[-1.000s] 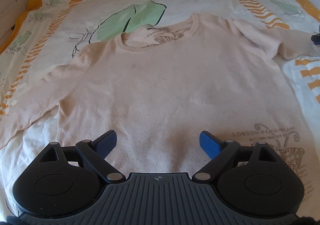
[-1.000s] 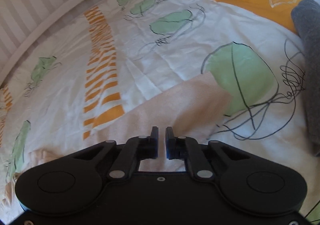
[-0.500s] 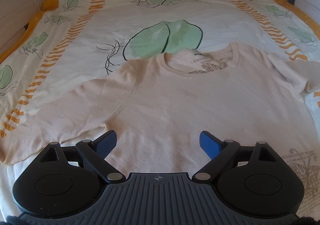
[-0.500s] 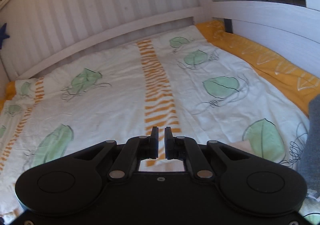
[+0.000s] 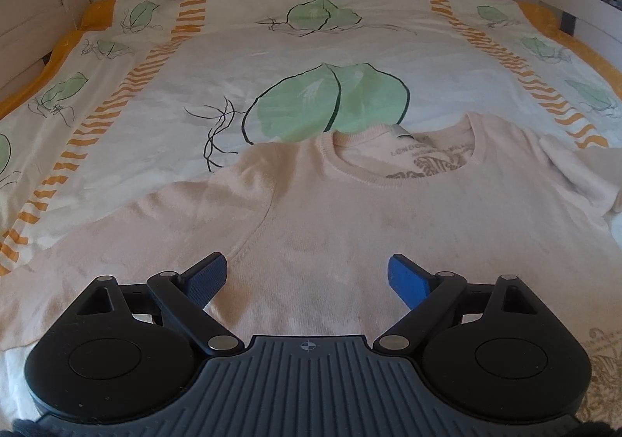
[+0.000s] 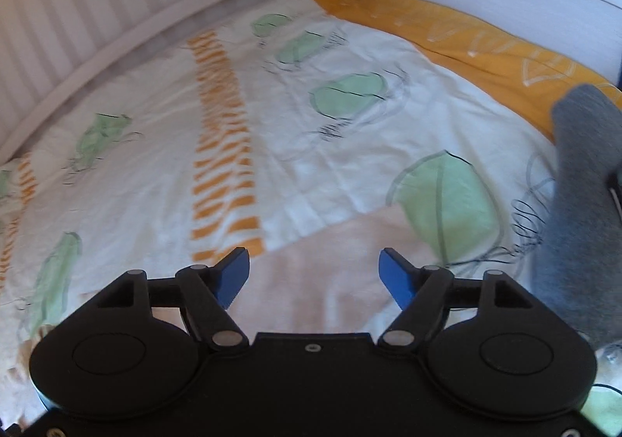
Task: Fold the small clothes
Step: 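Close the right tool on the ribbed sleeve cuff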
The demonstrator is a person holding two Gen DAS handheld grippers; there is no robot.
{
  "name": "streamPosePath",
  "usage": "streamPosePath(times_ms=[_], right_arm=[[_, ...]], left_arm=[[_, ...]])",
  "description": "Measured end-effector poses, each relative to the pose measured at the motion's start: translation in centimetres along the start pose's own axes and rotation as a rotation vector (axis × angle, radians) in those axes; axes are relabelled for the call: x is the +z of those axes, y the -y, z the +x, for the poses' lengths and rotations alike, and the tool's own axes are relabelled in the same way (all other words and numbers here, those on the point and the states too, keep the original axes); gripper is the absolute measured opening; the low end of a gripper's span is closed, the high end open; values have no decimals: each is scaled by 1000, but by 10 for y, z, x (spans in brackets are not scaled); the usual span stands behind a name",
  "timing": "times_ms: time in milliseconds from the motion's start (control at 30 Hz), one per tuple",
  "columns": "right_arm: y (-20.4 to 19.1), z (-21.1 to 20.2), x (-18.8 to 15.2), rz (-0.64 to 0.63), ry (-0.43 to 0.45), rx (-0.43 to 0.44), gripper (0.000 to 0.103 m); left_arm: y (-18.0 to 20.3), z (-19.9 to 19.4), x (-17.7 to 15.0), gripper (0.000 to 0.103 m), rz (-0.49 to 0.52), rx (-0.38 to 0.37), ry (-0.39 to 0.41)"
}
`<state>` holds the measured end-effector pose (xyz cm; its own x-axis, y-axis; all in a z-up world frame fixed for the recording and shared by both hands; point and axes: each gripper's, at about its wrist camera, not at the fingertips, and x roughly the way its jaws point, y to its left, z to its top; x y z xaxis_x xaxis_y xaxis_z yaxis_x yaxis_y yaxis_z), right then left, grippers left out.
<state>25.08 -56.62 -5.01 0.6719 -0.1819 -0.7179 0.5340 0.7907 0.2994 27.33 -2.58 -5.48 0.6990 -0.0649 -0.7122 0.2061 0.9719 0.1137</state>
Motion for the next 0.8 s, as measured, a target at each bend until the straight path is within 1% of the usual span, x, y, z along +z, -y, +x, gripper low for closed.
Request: streamPosePath(times_ms=[167,300,500,567,600,633,667,700,800], right_arm=[[16,25,-6,60,-39,-54,76],[27,45,-8,103,-56,-85,76],[33,62,-12,129,-42,-71,78],[32,63,-11,124,-33,-73,74],[32,63,-10,120,-29,-73,62],[31,63,-9,113,-34,-66,36],[31,63,-7,110,-45,-66,20],[29,62,-6,108,-49,-59,14],[10,43,0,64,-8,-39,14]], left_arm=[[0,11,-3,90,-2,-30,-27],[0,11,-1,90,0,-37,-16],[2,18,-1,90,2,-40,-35],[2,20,-1,90,2,-39,-42],[2,20,-1,90,-1,-40,-44],[1,20,-1,90,-3,-41,-45],[1,20,-1,90,-4,-41,-45],[0,19,0,90,-5,-40,-42],[-2,15,2,90,-8,-39,-31]])
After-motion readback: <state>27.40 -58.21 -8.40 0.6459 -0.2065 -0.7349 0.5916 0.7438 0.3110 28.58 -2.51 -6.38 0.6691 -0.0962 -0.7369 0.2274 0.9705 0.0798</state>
